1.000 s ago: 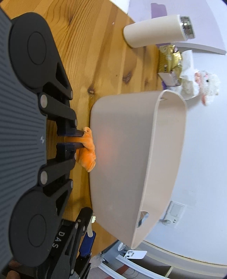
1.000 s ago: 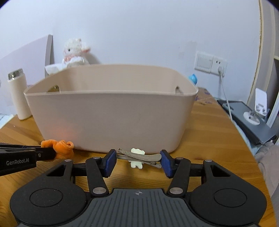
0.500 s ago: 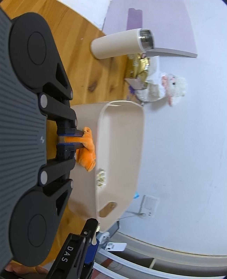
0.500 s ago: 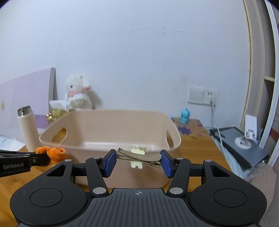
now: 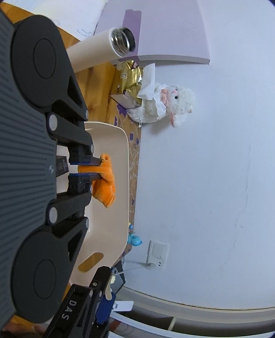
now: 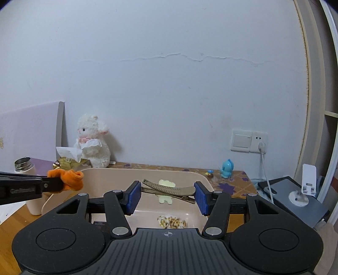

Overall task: Organize objects
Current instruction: 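Release the orange toy and hair clips into the beige bin with both tools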

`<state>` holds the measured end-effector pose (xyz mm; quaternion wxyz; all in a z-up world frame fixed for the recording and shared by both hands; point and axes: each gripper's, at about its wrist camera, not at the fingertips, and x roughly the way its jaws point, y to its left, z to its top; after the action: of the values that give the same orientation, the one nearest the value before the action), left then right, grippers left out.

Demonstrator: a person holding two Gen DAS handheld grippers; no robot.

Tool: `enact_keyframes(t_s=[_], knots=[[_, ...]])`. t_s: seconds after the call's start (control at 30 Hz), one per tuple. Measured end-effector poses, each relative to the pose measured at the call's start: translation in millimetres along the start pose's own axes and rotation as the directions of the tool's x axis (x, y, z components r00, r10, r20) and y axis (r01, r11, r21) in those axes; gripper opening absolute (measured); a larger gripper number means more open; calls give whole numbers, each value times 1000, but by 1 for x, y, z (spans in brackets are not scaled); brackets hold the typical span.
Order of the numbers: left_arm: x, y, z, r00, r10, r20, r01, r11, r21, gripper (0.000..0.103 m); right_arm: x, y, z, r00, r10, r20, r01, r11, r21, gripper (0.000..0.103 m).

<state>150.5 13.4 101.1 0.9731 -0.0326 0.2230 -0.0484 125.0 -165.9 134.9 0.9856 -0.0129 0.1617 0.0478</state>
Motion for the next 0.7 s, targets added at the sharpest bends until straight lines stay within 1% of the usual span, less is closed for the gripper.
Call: enact_keyframes(t_s=[0.2, 0.33, 0.4, 0.57, 0.7], knots=[[45, -5, 4, 996, 22, -85, -20, 999, 29, 7, 28, 4, 1, 999, -5, -50, 4, 1000, -13, 51], [71, -7, -2, 986, 18, -168, -11, 999, 40, 7, 49, 3, -7, 994, -9, -107, 8, 1000, -7, 51], [84, -8, -7, 978, 28, -207, -17, 999, 51, 7, 58, 2, -12, 991, -11, -136, 11, 1000, 0, 51], [99, -7, -17, 962, 26, -273, -11, 998, 57, 8, 75, 0, -22, 980, -17, -198, 19, 1000, 6, 51], [105, -9, -20, 952, 21, -306, 2, 997, 76, 8, 83, 1, -26, 972, -20, -234, 20, 1000, -1, 51]])
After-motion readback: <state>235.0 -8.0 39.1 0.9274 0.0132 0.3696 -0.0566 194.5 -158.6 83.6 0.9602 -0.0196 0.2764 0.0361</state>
